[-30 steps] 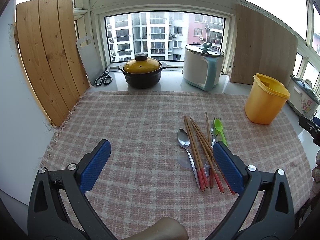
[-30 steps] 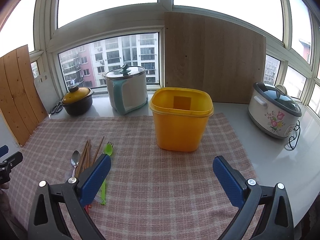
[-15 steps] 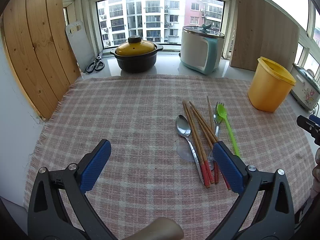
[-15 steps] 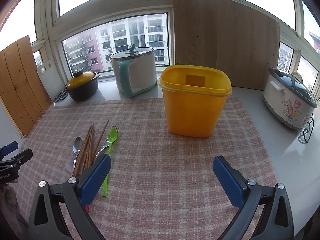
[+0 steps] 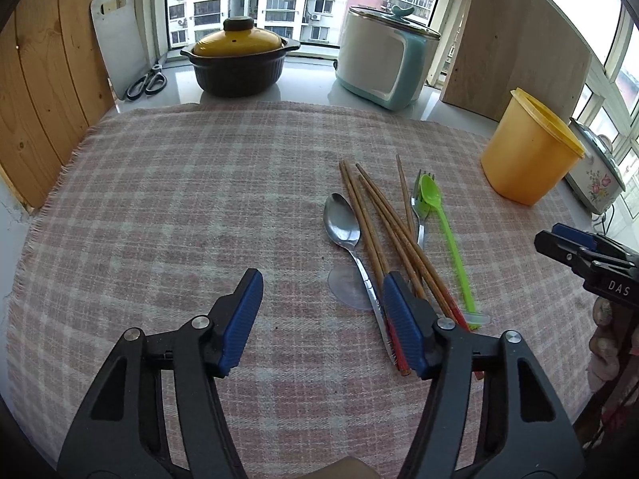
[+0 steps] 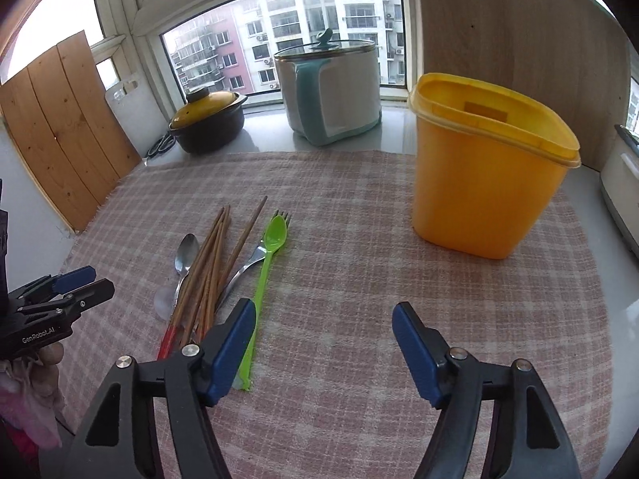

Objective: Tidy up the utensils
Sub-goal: 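Close the right tool on the green plastic spoon handle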

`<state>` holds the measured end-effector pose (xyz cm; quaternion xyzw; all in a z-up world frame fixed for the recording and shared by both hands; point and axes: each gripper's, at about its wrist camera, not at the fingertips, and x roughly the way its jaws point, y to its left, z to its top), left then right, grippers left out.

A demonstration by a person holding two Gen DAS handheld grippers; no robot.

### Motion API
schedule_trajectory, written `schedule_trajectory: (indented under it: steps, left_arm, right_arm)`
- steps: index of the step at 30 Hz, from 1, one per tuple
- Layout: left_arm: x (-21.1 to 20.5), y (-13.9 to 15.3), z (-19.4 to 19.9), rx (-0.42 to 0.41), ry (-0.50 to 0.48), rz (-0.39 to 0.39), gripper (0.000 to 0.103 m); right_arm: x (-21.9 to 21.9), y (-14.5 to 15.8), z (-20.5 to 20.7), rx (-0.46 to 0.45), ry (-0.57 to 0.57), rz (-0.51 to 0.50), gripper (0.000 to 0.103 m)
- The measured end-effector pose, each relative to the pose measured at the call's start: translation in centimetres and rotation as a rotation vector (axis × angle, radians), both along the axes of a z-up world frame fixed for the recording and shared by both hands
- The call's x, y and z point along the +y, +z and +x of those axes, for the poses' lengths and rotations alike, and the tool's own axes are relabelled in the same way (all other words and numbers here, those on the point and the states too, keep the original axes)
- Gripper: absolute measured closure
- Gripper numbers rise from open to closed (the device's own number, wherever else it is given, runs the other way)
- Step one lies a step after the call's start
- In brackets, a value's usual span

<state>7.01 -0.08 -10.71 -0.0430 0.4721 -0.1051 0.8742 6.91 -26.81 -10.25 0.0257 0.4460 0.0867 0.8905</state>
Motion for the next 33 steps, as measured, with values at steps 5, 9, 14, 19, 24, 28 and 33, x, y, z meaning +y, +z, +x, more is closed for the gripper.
schedule_trajectory:
  steps: [5, 9, 14, 19, 24, 28, 33]
  left_arm:
    - [-0.5, -1.8, 1.7, 0.079, -0.016, -0.071, 0.06]
    - [-0.8, -2.7, 2.7, 0.107, -0.023, -0.086, 0.068]
    - [-1.3, -3.6, 3.8, 0.121, -0.033, -0.053, 0.073]
    - [-1.7, -4.4, 4.7, 0.126, -0.041, -0.015, 0.073]
    - [-1.6, -5.0, 5.7, 0.137, -0.031, -0.023, 0.073]
    - [-1.6, -5.4, 6.4, 0.142, -0.036, -0.027, 0.073]
    - [-1.8, -5.5, 6.9, 0.132, -0.043, -0.028, 0.073]
  right_arm:
    - [1.3, -2.4, 2.3, 0.094, 0.053, 0.058, 0.042]
    - [2.1, -4.0, 3.8, 0.152, 0.072, 0.082, 0.054]
    - [3.1, -5.1, 5.3, 0.192, 0.092, 0.104, 0.061]
    - [3.7, -5.7, 6.4, 0.218, 0.103, 0.097, 0.066]
    - [4.3, -5.9, 7.3, 0.231, 0.11, 0.088, 0.069]
    - [4.7, -6.1, 7.8, 0.236, 0.111, 0.077, 0.069]
    - [5.1, -6.3, 8.3, 0.239, 0.112, 0.052, 0.072]
